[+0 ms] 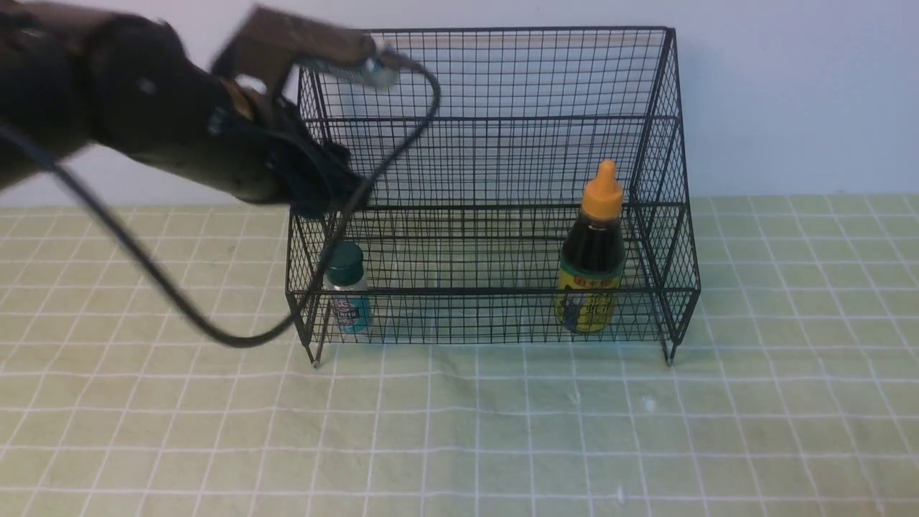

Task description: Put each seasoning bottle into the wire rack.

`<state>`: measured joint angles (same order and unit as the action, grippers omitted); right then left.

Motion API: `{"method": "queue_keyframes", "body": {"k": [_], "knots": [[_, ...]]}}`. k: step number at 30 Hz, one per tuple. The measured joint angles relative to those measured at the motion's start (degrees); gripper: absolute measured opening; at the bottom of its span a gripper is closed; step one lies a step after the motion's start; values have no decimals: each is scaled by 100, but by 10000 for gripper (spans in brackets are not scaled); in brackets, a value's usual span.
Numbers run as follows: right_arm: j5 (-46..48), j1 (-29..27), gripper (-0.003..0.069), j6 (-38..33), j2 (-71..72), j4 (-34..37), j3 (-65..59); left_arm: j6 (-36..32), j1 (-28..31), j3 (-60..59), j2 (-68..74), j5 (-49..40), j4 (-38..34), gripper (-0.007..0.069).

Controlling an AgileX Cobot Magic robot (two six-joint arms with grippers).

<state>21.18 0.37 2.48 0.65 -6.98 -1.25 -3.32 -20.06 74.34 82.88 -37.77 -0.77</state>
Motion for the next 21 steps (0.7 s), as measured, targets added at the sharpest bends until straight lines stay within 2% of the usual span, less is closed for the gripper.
{"method": "queue_keyframes", "body": {"k": [2, 3, 6, 8, 10, 13, 16, 21], "knots": [[0, 0, -12, 0, 0, 0, 0, 11, 0, 0, -695, -239, 77, 135], [0, 0, -12, 0, 0, 0, 0, 21, 0, 0, -695, -263, 77, 122], [0, 0, -12, 0, 0, 0, 0, 138, 0, -32, -1858, -602, 121, 12], [0, 0, -12, 0, 0, 0, 0, 265, 0, -92, -2290, -660, 121, 1], [0, 0, -12, 0, 0, 0, 0, 616, 0, -421, -3337, -678, 121, -6], [0, 0, -12, 0, 0, 0, 0, 964, 0, -1042, -4389, -381, 123, -6], [0, 0, -12, 0, 0, 0, 0, 1074, 0, -1766, -5283, 69, 149, -6], [0, 0, -12, 0, 0, 0, 0, 1124, 0, -2728, -6324, 219, 126, -6]]}}
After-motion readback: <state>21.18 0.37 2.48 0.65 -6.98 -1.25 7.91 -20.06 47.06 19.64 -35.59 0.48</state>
